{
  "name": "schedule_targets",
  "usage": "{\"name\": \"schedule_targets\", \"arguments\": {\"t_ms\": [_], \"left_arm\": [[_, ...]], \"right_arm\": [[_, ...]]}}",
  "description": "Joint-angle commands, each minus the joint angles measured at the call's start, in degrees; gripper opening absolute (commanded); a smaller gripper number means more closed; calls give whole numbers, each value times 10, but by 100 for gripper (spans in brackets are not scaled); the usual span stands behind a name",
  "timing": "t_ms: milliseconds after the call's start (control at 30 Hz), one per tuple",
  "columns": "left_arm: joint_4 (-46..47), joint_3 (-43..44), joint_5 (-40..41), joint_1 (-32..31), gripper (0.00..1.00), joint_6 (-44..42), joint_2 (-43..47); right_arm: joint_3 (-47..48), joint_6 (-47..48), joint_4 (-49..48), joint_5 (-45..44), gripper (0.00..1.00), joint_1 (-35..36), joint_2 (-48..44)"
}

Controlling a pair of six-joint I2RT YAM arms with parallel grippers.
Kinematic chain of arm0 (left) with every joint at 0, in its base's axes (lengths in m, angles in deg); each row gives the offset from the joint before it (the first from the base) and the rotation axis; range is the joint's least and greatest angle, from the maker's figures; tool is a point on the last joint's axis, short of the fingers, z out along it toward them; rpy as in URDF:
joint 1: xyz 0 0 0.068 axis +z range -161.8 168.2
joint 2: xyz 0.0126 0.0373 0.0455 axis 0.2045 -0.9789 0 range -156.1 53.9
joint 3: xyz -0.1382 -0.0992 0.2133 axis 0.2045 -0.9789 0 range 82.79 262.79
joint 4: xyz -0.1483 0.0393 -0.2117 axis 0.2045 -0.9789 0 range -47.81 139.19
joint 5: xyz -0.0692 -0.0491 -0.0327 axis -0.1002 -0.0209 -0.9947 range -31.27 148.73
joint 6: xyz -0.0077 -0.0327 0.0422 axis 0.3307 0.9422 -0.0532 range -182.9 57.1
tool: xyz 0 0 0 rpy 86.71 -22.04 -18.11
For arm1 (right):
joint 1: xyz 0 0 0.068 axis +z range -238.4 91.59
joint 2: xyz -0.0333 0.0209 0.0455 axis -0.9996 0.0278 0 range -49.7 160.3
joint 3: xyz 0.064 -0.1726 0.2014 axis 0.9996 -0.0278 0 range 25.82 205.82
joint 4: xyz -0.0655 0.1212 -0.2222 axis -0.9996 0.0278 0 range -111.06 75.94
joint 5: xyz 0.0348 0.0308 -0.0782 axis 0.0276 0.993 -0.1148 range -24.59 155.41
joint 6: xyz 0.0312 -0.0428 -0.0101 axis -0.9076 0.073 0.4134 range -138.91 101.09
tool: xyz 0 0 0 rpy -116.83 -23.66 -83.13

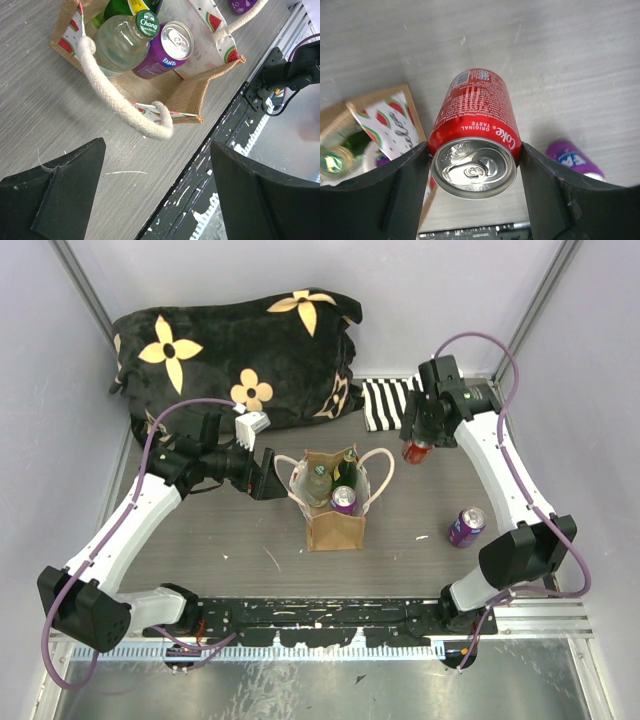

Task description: Place the beverage into the canvas bag

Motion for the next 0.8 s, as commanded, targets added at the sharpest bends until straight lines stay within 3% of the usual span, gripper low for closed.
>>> {"name": "schedule_targets", "arguments": {"t_ms": [0, 233, 333, 567, 767], "left_arm": [[3, 0, 0, -1, 93, -8, 9], [1, -1, 0, -1, 93, -7, 11], [0, -2, 2, -1, 93, -8, 12], [-3, -2, 3, -1, 93, -11, 11], [0, -4, -2, -1, 93, -7, 3]], "right_arm": [[139, 26, -26, 15, 1, -2, 29], [372, 14, 4, 86, 1, 43, 124], [414, 9, 18, 84, 1, 93, 140], [363, -30, 53, 38, 1, 228, 113], [296, -80, 74, 24, 1, 299, 71]]}}
